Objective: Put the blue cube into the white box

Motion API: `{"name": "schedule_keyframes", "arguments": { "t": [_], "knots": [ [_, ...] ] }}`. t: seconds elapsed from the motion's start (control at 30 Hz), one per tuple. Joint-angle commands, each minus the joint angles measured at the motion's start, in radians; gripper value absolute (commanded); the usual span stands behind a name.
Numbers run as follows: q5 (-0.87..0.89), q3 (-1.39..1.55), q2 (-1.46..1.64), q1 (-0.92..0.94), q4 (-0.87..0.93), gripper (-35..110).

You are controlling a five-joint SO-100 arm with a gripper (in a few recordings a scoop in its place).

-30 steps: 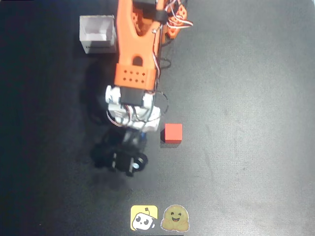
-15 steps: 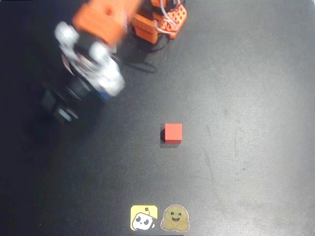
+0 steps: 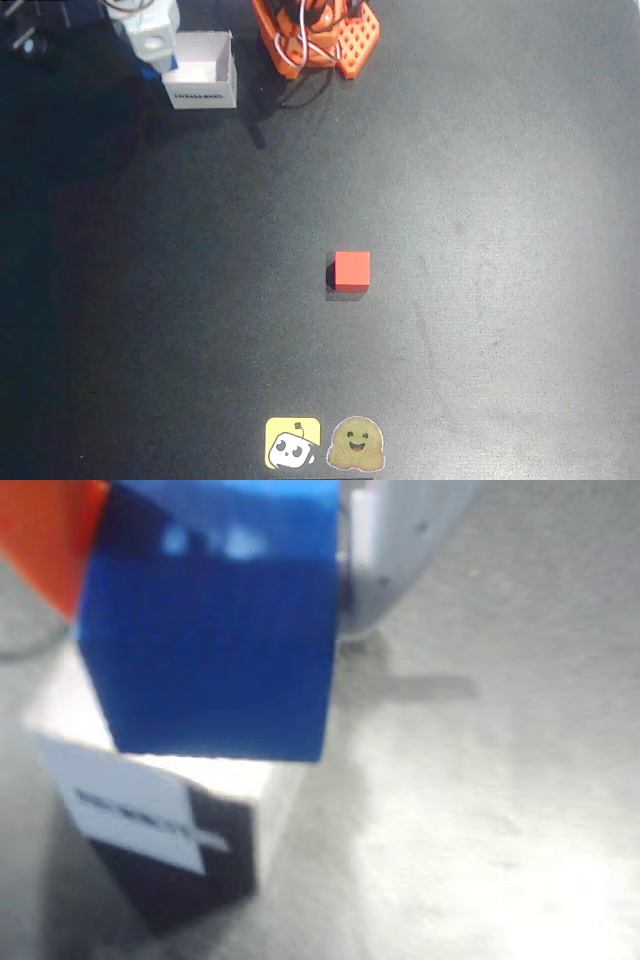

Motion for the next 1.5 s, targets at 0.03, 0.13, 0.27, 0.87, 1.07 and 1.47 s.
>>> {"name": "schedule_keyframes", "arguments": {
  "t": [0.03, 0.13, 0.27, 0.87, 1.07, 1.47],
  "knots": [
    [0.011, 0.026, 0.054, 0.020, 0.084, 0],
    [0.020, 0.075, 0.078, 0.021, 0.084, 0],
    [0.035, 0.132, 0.110, 0.021, 0.084, 0],
    [0.043, 0.195, 0.144, 0.057, 0.051, 21],
    [-0.006, 0.202, 0.146, 0.077, 0.026, 27],
    [-0.304, 0.184, 0.144, -0.081, -0.187, 0]
  ]
}}
